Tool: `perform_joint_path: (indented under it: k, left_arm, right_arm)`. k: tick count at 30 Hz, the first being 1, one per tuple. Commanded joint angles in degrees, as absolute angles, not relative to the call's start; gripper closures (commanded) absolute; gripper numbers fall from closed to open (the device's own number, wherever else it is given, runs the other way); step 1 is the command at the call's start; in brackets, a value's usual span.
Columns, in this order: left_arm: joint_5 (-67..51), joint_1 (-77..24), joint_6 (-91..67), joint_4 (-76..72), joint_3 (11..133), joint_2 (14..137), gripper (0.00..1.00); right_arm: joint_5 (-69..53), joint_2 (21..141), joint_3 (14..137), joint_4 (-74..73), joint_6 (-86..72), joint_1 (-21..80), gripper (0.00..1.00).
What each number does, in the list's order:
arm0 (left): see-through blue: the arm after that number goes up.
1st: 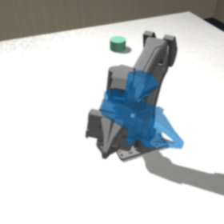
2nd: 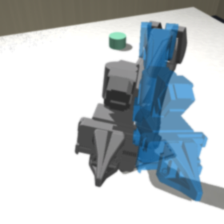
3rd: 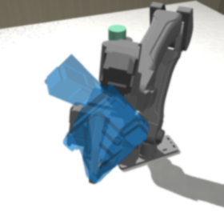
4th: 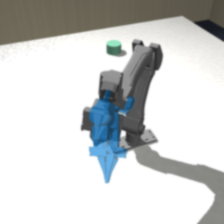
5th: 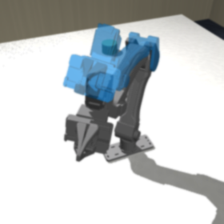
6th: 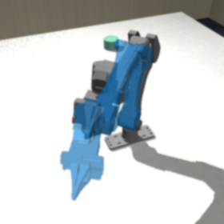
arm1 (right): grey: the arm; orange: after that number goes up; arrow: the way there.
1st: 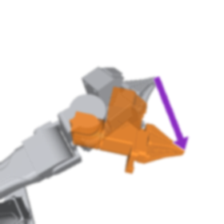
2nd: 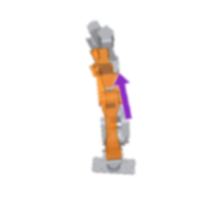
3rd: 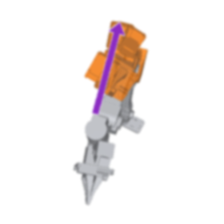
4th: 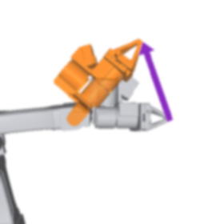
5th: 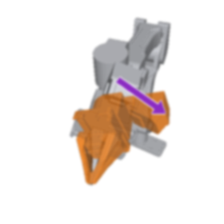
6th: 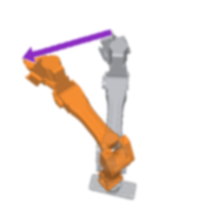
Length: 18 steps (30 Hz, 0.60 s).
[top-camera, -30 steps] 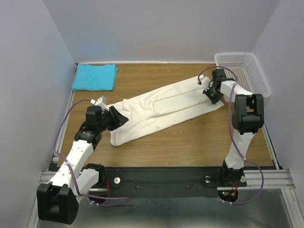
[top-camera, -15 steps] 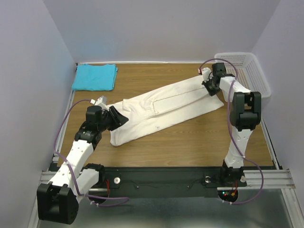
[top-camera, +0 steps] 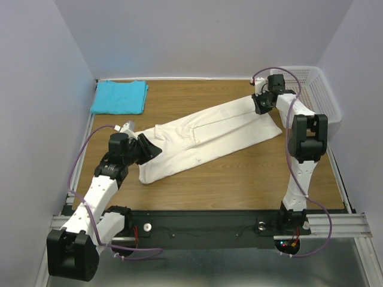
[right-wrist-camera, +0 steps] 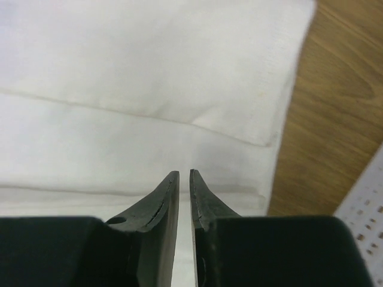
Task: Fold and stack the t-shirts
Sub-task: Fold the tshirt
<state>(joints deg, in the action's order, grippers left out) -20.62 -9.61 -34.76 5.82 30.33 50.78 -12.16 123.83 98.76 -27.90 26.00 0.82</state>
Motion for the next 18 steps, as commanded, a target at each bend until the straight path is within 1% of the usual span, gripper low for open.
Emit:
perform_joint_path:
  k: [1,4,6,11,18]
  left_arm:
    - [-20.92,-9.32,-33.57,3.69,29.27,48.52,0.48]
    - [-21.35,-9.23,-33.75,3.25,29.0,48.25,0.47]
    - [-21.79,-9.32,-33.75,3.34,29.0,48.43,0.48]
    - [-22.24,-9.32,-33.66,3.43,29.09,48.25,0.48]
    - [-22.94,-9.32,-33.57,3.34,29.09,48.6,0.48]
  right_arm:
    - [-30.29,116.2,96.6,-29.78,26.8,1.32,0.81]
    - [-38.56,115.49,93.97,-39.09,33.98,4.29,0.82]
    - [-39.46,114.35,89.86,-41.82,38.21,7.62,0.82]
    - [-41.22,114.08,86.05,-41.75,39.2,12.47,0.83]
    - [-39.2,118.73,89.99,-39.56,35.34,17.05,0.84]
